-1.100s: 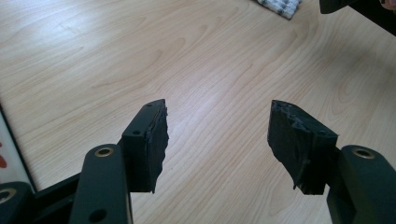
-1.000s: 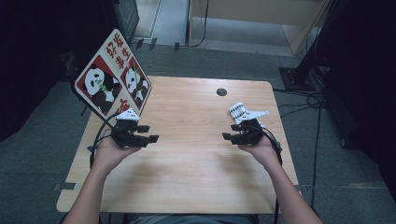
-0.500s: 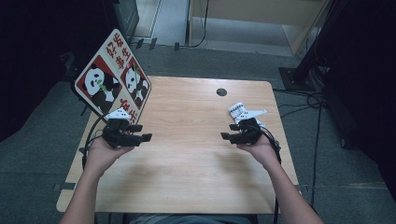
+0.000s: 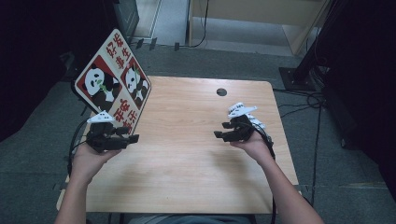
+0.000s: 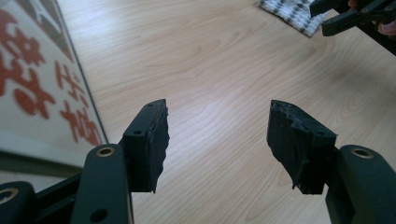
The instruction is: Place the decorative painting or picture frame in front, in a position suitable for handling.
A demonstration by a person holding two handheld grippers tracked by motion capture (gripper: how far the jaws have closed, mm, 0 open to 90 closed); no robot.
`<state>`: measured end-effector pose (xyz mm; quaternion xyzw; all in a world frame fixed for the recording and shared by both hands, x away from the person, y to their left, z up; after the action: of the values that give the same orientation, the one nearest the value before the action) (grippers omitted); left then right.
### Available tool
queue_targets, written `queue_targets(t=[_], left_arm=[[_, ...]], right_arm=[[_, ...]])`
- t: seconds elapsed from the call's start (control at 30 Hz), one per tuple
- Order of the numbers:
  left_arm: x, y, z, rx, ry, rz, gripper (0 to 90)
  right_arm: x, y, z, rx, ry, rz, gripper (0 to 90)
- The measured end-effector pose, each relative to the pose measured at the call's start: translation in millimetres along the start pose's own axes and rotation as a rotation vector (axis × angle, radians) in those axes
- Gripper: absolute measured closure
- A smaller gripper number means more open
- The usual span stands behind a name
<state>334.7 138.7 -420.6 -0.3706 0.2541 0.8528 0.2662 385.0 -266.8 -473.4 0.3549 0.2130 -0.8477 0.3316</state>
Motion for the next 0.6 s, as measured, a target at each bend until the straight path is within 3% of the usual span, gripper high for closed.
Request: queue_targets(t=[0.43, 0.6], left_arm=[[1.9, -20.2, 32.1, -0.042, 0.023, 0.047, 39.3], [4.8, -32.5, 41.5, -0.076, 0.028, 0.071, 39.3]], right_arm=[[0.6, 0.2, -0.1, 0.007, -0.010, -0.005, 42.7], [2.6, 1.2, 2.7, 0.016, -0.009, -0.008, 42.7]])
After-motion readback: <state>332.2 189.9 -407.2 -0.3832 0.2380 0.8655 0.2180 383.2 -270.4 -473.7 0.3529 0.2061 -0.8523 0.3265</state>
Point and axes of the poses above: each handheld gripper's, and its own axes: z roughly backward along the jaws, x roughly out of its underside, y roughly to its right, the point moved 4 cm from there along -z, roughly forward along the jaws, and after that the axes turned 3 degrees about y, right-handed, at the moved point
